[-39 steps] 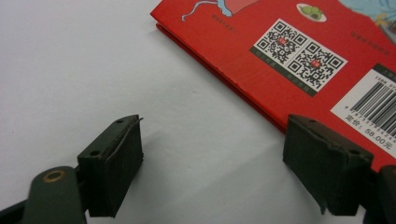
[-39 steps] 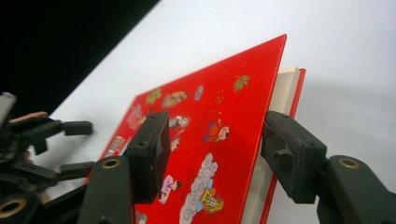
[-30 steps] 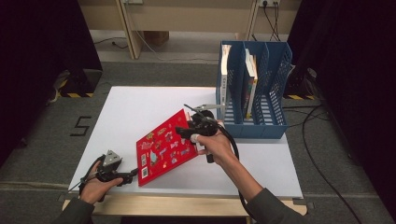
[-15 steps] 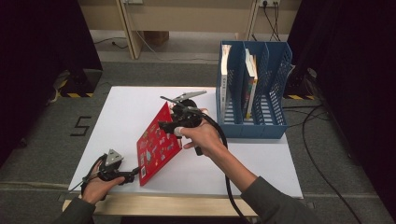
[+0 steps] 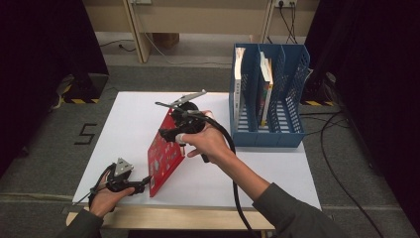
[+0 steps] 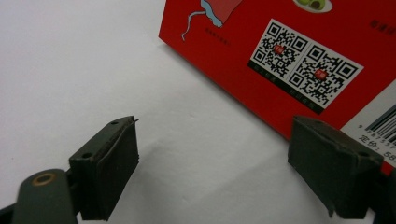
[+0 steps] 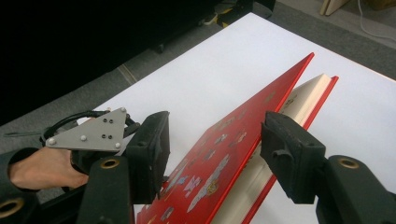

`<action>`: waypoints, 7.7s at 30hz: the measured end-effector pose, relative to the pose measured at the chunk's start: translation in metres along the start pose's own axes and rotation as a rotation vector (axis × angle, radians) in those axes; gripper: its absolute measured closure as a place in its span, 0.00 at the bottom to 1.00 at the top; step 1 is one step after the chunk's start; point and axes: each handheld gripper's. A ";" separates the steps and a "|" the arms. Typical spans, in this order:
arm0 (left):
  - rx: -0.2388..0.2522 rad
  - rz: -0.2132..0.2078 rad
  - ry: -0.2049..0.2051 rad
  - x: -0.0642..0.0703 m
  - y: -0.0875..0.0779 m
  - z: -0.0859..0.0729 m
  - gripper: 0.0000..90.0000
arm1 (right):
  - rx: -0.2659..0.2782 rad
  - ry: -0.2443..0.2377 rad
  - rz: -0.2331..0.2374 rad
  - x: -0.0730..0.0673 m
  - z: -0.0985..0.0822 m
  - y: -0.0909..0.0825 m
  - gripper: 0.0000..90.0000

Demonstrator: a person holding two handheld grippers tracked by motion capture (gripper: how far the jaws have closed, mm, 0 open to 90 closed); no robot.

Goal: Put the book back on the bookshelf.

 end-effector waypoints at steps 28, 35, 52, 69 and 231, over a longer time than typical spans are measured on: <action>0.056 -0.043 0.089 0.067 0.028 0.038 0.39 | -0.027 -0.024 -0.081 0.006 0.000 -0.032 0.47; 0.059 -0.039 0.119 0.077 0.033 0.044 0.39 | -0.046 -0.045 -0.071 0.002 0.005 -0.035 0.48; 0.108 -0.040 0.094 0.071 0.024 0.045 0.25 | -0.070 -0.074 -0.035 -0.011 0.019 -0.023 0.46; 0.101 -0.053 0.111 0.074 0.025 0.044 0.21 | -0.225 0.143 -0.047 0.044 0.000 -0.018 0.56; -0.031 -0.020 -0.034 0.001 0.042 0.033 0.16 | 0.090 0.444 -0.643 0.310 -0.010 -0.184 0.88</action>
Point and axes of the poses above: each handheld gripper's, and its own axes: y roughly forward along the jaws, z roughly out of its top, x roughly to its right, and after that the axes turned 10 degrees about z, right-handed
